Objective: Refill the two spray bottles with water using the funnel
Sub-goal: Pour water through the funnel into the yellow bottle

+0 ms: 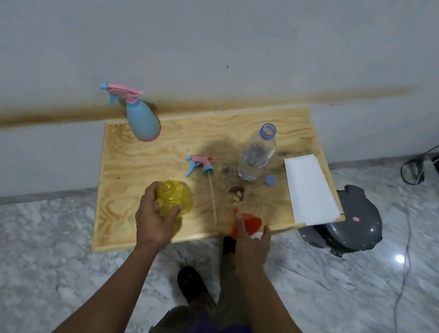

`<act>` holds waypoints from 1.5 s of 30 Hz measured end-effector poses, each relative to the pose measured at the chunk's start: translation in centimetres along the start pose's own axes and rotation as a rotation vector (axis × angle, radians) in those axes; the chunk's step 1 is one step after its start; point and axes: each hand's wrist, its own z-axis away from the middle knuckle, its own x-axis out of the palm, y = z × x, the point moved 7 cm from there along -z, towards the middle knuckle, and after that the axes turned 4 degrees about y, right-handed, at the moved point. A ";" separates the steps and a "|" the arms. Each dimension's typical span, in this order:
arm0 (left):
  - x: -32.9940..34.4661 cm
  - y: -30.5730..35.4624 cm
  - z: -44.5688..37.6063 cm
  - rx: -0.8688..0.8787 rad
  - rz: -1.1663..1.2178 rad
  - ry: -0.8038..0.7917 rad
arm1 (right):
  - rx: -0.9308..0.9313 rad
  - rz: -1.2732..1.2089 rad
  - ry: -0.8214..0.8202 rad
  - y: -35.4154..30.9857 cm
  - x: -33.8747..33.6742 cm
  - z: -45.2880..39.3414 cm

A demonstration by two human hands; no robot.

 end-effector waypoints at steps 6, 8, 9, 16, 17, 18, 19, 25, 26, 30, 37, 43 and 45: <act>0.1 -0.4 0.0 -0.009 0.009 0.002 | -0.086 0.033 0.004 -0.1 0.3 -0.6; 0.1 -0.3 0.1 -0.008 0.011 0.004 | -0.121 0.027 0.006 -0.4 0.5 -0.5; 0.2 -0.3 0.1 -0.007 0.013 0.002 | -0.150 0.024 0.004 -0.7 0.6 -0.4; 0.2 -0.2 0.2 -0.014 0.037 0.010 | -0.530 0.114 -0.122 -8.1 2.6 3.9; 0.2 -0.3 0.2 -0.022 0.043 0.014 | -0.589 0.123 -0.155 -9.6 3.0 4.8; 0.1 -0.4 0.2 -0.033 0.044 0.017 | -0.656 0.144 -0.198 -11.0 3.6 5.8; 0.1 -0.4 0.2 -0.041 0.045 0.020 | -0.727 0.179 -0.249 -12.2 4.3 6.8; 0.3 -0.6 0.1 -0.100 0.059 0.015 | -1.051 0.516 -0.551 -16.0 8.5 11.0; 0.4 -0.7 0.1 -0.126 0.062 0.006 | -1.093 0.578 -0.571 -16.1 9.0 11.3; 0.2 -0.6 0.1 -0.114 0.032 0.053 | -1.180 0.733 -0.607 -16.2 10.2 12.1; 0.0 -0.7 0.0 -0.133 -0.006 0.043 | -1.283 0.914 -0.626 -15.5 13.1 13.0; -0.1 -0.7 0.0 -0.175 0.038 0.027 | -1.276 0.927 -0.634 -15.1 13.7 13.0; -0.2 -0.4 0.0 -0.160 0.039 0.027 | -1.266 0.907 -0.641 -14.9 13.5 12.9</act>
